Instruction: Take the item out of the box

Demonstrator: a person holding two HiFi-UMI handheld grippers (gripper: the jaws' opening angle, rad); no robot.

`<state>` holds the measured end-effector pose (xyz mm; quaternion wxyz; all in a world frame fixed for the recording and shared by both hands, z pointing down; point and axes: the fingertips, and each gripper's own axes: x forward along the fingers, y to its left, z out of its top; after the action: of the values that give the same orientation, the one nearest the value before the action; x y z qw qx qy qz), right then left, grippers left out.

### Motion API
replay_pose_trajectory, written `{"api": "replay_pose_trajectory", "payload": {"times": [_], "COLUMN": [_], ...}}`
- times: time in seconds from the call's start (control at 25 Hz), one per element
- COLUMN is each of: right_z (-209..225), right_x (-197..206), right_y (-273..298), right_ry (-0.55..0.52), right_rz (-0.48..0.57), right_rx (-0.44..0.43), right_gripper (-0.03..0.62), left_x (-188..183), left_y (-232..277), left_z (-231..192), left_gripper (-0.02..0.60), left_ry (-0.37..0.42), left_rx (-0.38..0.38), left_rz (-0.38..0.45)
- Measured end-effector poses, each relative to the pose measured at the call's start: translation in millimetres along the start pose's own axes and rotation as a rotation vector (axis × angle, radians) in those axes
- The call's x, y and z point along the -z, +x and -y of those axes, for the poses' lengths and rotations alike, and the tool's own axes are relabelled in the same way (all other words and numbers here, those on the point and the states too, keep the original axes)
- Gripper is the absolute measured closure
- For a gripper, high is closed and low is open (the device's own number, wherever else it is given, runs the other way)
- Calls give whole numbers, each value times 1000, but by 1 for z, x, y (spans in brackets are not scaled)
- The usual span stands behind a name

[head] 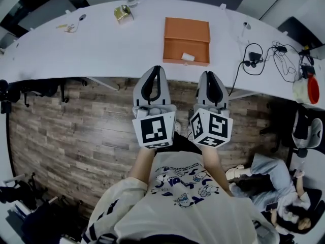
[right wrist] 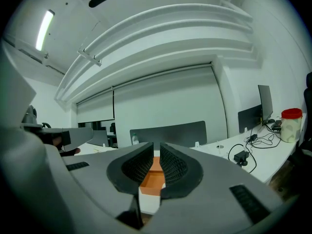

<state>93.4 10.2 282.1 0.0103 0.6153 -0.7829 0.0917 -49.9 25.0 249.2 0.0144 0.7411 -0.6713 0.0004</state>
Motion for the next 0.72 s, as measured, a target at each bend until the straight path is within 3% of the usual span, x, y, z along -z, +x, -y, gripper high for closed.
{"api": "replay_pose_trajectory", "payload": {"times": [0.72], "right_z": [34], "right_x": [-6], "right_y": [59], "right_ry": [20], "right_rz": [-9], "right_rx": [-30], "right_gripper": [536], "left_x": [4], "left_y": [57], "left_z": [11], "left_gripper": [560], "left_ry": [24], "left_rx": [-38], "left_rz": [-20]}}
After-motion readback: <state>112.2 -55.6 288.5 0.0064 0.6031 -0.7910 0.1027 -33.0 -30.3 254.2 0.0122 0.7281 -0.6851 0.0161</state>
